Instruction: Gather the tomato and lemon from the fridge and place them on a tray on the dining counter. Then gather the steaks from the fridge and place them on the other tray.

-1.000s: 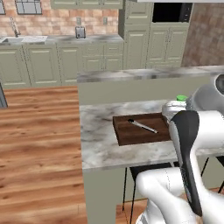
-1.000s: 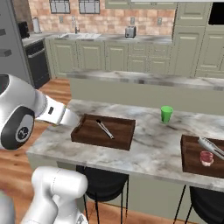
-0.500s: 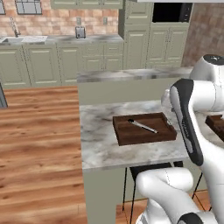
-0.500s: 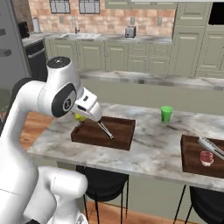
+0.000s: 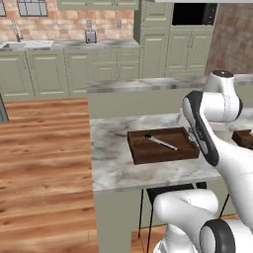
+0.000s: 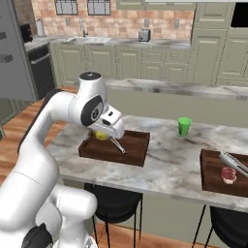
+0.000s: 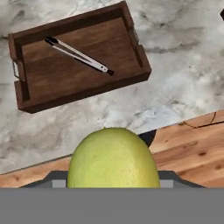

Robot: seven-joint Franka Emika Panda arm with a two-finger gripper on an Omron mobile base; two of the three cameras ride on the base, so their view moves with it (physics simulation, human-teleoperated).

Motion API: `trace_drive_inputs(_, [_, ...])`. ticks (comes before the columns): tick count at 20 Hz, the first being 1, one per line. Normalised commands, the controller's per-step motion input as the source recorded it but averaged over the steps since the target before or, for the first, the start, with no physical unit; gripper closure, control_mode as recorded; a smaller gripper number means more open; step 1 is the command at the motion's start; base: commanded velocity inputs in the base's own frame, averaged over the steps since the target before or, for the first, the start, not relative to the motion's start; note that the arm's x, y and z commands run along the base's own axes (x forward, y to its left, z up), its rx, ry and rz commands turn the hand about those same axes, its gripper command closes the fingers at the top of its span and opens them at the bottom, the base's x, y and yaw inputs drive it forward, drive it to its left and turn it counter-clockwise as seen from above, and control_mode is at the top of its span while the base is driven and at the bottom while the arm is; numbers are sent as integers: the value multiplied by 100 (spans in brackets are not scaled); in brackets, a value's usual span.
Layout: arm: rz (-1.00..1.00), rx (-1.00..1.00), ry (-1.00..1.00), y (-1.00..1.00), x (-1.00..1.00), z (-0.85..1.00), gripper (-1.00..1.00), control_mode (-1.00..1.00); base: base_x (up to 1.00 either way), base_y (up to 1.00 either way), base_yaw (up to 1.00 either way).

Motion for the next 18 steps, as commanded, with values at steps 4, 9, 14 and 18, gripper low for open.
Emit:
trace_drive_inputs(4, [0, 0, 2, -15, 69, -40, 100, -100, 0, 0, 0])
trace_drive_inputs(9, [0, 0, 0, -20, 70, -47, 100, -100, 0, 0, 0])
trace_drive_inputs(14, [0, 0, 0, -21, 67, -43, 100, -100, 0, 0, 0])
trace_drive_inputs(18, [0, 0, 0, -17, 65, -40, 100, -100, 0, 0, 0])
